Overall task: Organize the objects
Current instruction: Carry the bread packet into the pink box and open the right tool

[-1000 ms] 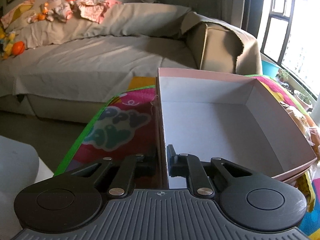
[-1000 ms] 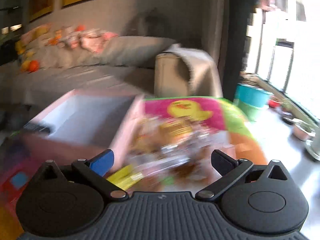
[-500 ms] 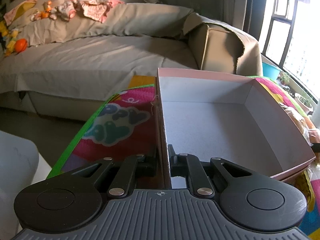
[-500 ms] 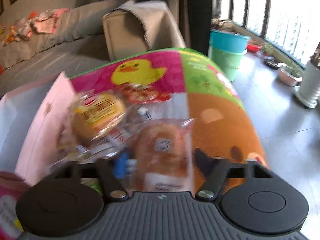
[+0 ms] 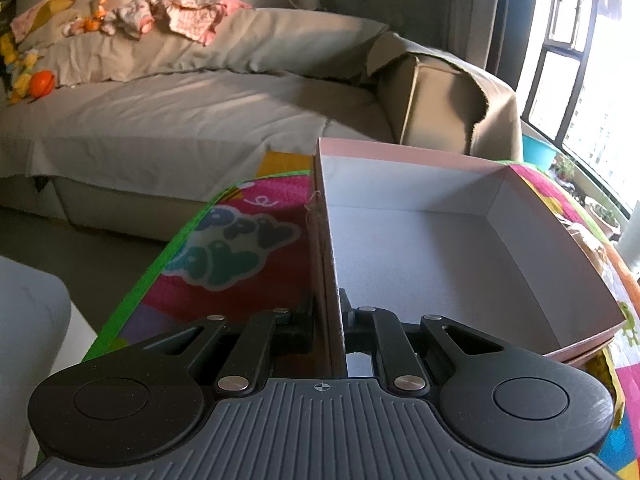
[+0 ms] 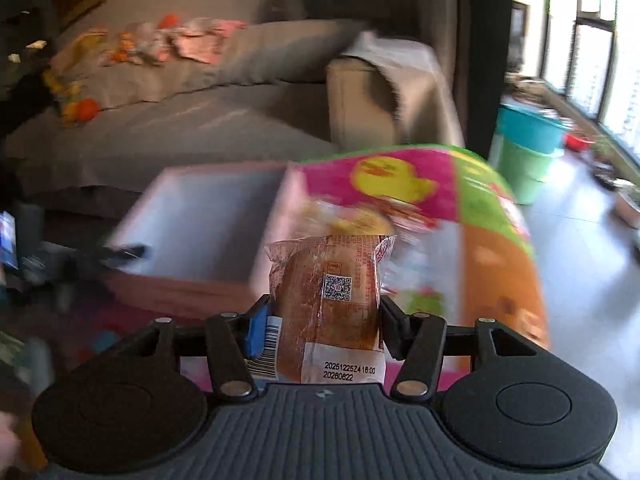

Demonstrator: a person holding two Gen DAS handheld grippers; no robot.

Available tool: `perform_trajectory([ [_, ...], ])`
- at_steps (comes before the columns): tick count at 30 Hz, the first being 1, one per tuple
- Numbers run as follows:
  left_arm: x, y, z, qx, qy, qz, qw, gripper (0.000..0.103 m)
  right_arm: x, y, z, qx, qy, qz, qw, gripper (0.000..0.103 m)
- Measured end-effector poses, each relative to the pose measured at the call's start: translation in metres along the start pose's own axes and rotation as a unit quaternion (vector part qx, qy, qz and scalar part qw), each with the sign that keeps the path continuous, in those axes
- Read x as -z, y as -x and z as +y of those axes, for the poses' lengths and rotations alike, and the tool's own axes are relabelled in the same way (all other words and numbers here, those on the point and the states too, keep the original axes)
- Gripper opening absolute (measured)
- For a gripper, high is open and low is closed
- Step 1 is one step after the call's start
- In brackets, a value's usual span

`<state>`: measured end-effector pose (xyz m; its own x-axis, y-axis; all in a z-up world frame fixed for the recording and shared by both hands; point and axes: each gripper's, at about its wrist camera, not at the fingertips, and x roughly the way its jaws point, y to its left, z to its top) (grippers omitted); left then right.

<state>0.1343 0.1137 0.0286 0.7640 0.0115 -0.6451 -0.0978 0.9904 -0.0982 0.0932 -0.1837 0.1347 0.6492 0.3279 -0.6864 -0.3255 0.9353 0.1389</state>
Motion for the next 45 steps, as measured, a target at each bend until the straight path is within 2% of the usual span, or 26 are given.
perform_trajectory([
  [2, 0.0, 0.0, 0.0, 0.0, 0.001, 0.0, 1.0, 0.012, -0.026, -0.015, 0.017, -0.041, -0.016, -0.004, 0.999, 0.055],
  [4, 0.0, 0.0, 0.0, 0.0, 0.005, 0.001, 1.0, 0.012, -0.057, -0.038, 0.039, -0.083, -0.031, -0.033, 0.996, 0.055],
  [5, 0.0, 0.0, 0.001, 0.001, 0.009, 0.001, 1.0, 0.012, -0.067, -0.048, 0.047, -0.098, -0.038, -0.045, 0.993, 0.058],
  [6, 0.001, 0.0, 0.001, 0.0, 0.013, 0.001, 0.9999, 0.012, -0.077, -0.062, 0.056, -0.109, -0.045, -0.05, 0.992, 0.074],
  [7, 0.001, 0.001, 0.0, -0.001, 0.015, 0.0, 0.9999, 0.012, -0.085, -0.075, 0.063, -0.108, -0.054, -0.051, 0.991, 0.08],
  [9, 0.002, 0.001, -0.001, -0.003, 0.015, -0.003, 0.9999, 0.012, -0.089, -0.088, 0.069, -0.102, -0.057, -0.05, 0.992, 0.08],
  [12, 0.004, 0.002, 0.0, -0.001, 0.018, -0.008, 0.9998, 0.013, -0.073, -0.077, 0.058, -0.086, -0.044, -0.068, 0.993, 0.08],
  [16, 0.005, 0.004, 0.004, 0.005, 0.03, -0.008, 0.9995, 0.013, -0.04, -0.041, 0.025, -0.01, -0.017, -0.119, 0.993, 0.081],
  [18, 0.005, 0.005, 0.004, 0.006, 0.029, -0.007, 0.9995, 0.014, -0.025, -0.03, 0.004, 0.021, -0.016, -0.129, 0.991, 0.083],
  [22, 0.006, 0.006, 0.002, 0.004, 0.023, -0.005, 0.9997, 0.014, 0.005, -0.029, -0.028, 0.069, -0.032, -0.108, 0.991, 0.087],
  [25, 0.005, 0.006, -0.001, 0.001, 0.013, -0.003, 0.9999, 0.014, 0.029, -0.042, -0.032, 0.075, -0.033, -0.077, 0.994, 0.087],
  [28, 0.004, 0.006, -0.002, -0.003, 0.007, 0.0, 1.0, 0.013, 0.051, -0.055, -0.021, 0.06, -0.016, -0.054, 0.997, 0.087],
  [31, 0.004, 0.006, -0.005, -0.01, 0.003, 0.001, 0.9999, 0.013, 0.062, -0.063, -0.012, 0.027, -0.012, -0.037, 0.999, 0.076],
  [32, 0.005, 0.006, -0.005, -0.011, 0.003, 0.001, 0.9999, 0.013, 0.063, -0.065, -0.008, 0.017, -0.014, -0.03, 0.999, 0.068],
  [33, 0.005, 0.007, -0.005, -0.012, 0.002, 0.002, 0.9999, 0.013, 0.062, -0.07, -0.005, 0.011, -0.013, -0.023, 1.0, 0.06],
  [36, 0.005, 0.008, -0.005, -0.012, 0.0, 0.003, 0.9999, 0.013, 0.065, -0.076, -0.002, 0.008, -0.01, -0.01, 1.0, 0.049],
  [39, 0.004, 0.009, -0.004, -0.011, -0.002, 0.005, 0.9999, 0.013, 0.066, -0.071, -0.006, 0.039, -0.006, -0.011, 0.999, 0.046],
  [45, 0.004, 0.009, -0.005, -0.009, -0.001, 0.005, 1.0, 0.013, 0.074, -0.058, -0.033, 0.151, 0.0, -0.01, 0.989, 0.046],
])
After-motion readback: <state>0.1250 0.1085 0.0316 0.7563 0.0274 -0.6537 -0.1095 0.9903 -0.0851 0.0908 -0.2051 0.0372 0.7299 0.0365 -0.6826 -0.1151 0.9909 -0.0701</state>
